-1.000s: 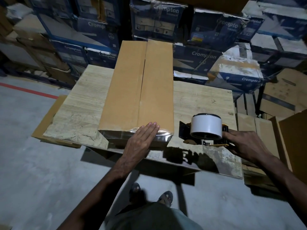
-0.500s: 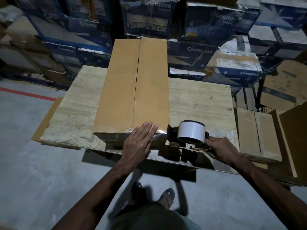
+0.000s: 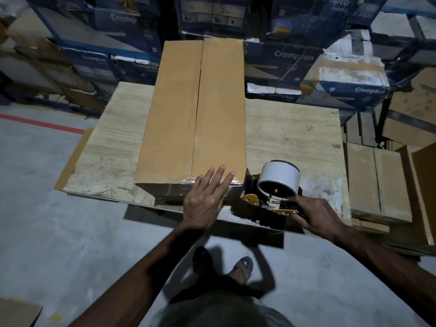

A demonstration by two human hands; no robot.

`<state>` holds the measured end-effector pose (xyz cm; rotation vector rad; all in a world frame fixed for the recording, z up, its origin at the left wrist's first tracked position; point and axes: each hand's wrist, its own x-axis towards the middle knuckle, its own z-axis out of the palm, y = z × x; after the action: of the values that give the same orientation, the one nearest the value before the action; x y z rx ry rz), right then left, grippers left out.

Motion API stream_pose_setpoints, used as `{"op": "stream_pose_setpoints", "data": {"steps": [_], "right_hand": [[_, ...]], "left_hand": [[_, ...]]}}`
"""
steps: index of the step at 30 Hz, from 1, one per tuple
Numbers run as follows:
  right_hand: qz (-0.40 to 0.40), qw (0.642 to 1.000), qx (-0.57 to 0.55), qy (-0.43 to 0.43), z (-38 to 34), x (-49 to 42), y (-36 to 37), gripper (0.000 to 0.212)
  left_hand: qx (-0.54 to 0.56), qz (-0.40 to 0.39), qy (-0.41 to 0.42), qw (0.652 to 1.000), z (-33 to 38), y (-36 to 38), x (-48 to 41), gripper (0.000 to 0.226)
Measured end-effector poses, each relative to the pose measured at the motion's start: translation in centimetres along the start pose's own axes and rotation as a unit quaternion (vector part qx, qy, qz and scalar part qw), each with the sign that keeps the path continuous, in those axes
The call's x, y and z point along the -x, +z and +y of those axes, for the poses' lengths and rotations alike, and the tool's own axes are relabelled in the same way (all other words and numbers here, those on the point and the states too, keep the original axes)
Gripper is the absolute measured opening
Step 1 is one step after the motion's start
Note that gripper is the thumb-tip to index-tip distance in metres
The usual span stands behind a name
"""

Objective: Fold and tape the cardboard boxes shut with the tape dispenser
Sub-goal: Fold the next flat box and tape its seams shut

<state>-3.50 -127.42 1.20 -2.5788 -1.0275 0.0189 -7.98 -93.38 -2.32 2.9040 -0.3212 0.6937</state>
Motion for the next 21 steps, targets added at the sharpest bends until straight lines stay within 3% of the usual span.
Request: {"op": "stream_pose_setpoints", "data": {"steps": [4, 7, 9, 11, 13, 16, 21], "right_hand": [[-0.017, 0.998, -0.027, 0.053, -1.6, 0.9, -0.3, 0.052], [-0.153, 0.988, 0.019, -0.003, -3.0, 5.2, 1.5, 0.045], [-0.231, 0.971, 0.007, 0.061, -5.3, 8.1, 2.9, 0.047], [-0.181, 0.958, -0.094, 0.2, -7.6, 8.6, 3.7, 0.046], [-0.102, 0.92, -0.247, 0.286, -8.2, 7.4, 4.3, 0.047], [-0.036, 0.832, -0.394, 0.389, -7.3, 5.3, 4.6, 0.044], [0.074, 0.704, -0.487, 0.512, -5.2, 2.2, 7.1, 0.039]], "left_hand": [[0.008, 0.017, -0.001, 1.0, 0.1, -0.1, -0.2, 0.057], [0.01, 0.047, 0.0, 0.999, 0.2, -0.2, -0.3, 0.051], [0.002, 0.061, -0.001, 0.998, 0.3, -0.3, -0.5, 0.047], [0.015, 0.055, -0.018, 0.998, 0.5, -0.7, -0.6, 0.045], [0.02, 0.052, -0.017, 0.998, 0.7, -0.9, -0.3, 0.045], [0.0, 0.03, -0.005, 1.0, 0.3, -1.1, -0.7, 0.047], [0.02, -0.007, -0.005, 1.0, 0.4, -1.3, -0.6, 0.051]]}}
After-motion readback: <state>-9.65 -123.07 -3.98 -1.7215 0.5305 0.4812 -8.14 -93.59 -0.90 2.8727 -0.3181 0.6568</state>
